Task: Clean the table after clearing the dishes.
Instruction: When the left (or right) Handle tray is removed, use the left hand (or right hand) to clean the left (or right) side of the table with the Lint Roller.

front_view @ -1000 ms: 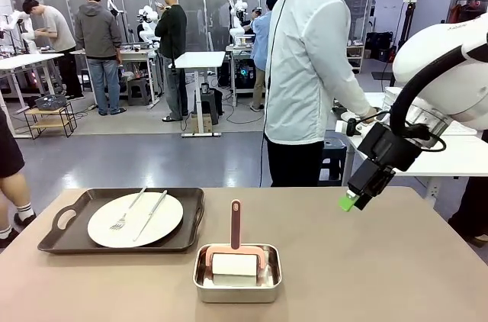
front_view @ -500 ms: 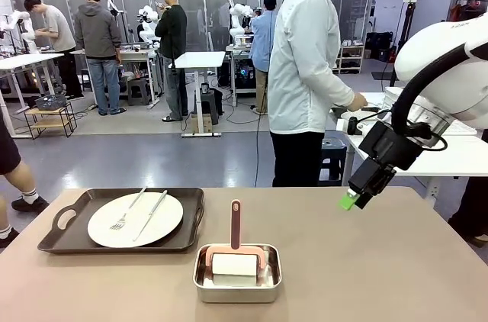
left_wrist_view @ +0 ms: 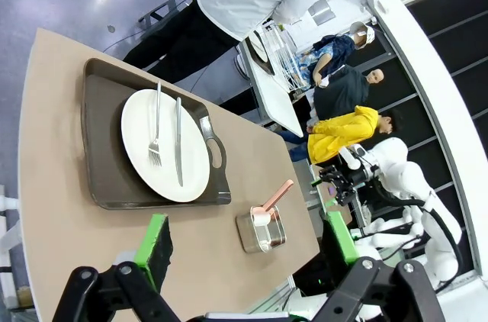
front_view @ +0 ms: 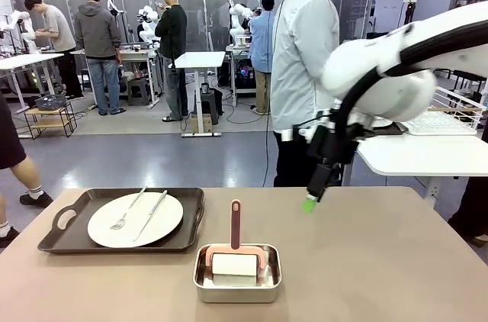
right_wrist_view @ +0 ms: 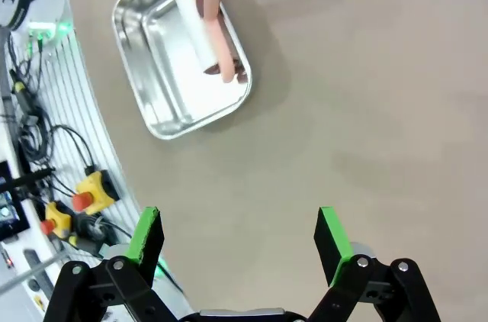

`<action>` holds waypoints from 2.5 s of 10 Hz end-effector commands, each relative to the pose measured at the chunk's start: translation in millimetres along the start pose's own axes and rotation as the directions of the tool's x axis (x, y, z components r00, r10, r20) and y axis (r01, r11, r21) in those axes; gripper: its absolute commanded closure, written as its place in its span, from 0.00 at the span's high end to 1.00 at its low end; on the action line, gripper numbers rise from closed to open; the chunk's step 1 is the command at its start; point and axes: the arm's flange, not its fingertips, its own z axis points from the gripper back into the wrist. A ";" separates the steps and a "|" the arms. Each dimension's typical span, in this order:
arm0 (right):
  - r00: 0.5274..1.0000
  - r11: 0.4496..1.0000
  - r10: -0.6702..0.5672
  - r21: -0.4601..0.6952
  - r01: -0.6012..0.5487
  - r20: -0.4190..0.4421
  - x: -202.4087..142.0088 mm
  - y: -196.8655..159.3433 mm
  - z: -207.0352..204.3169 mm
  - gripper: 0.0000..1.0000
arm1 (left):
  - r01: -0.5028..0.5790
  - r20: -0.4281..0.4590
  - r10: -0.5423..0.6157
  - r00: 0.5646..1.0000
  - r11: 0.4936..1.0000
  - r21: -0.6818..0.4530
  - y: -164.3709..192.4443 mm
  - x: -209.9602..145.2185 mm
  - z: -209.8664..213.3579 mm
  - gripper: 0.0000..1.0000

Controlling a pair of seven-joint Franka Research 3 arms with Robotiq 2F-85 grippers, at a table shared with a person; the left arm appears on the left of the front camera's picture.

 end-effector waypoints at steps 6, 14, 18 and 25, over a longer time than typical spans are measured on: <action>0.921 0.951 0.304 0.025 -0.308 -0.242 121.9 -23.3 -49.1 1.00 | 0.004 0.004 -0.004 1.000 1.000 -0.002 -1.8 1.0 2.8 1.00; 0.862 0.903 0.429 0.125 -0.411 -0.269 175.9 0.0 -100.6 1.00 | 0.004 0.004 -0.004 1.000 1.000 -0.002 -1.8 1.0 2.8 1.00; 0.858 0.906 0.422 0.152 -0.394 -0.294 184.9 9.2 -105.5 1.00 | 0.004 0.004 -0.004 1.000 1.000 -0.002 -1.8 1.0 2.8 1.00; 0.856 0.923 0.384 0.149 -0.354 -0.347 190.6 21.7 -116.4 0.91 | 0.004 0.004 -0.004 1.000 1.000 -0.002 -1.8 1.0 2.8 1.00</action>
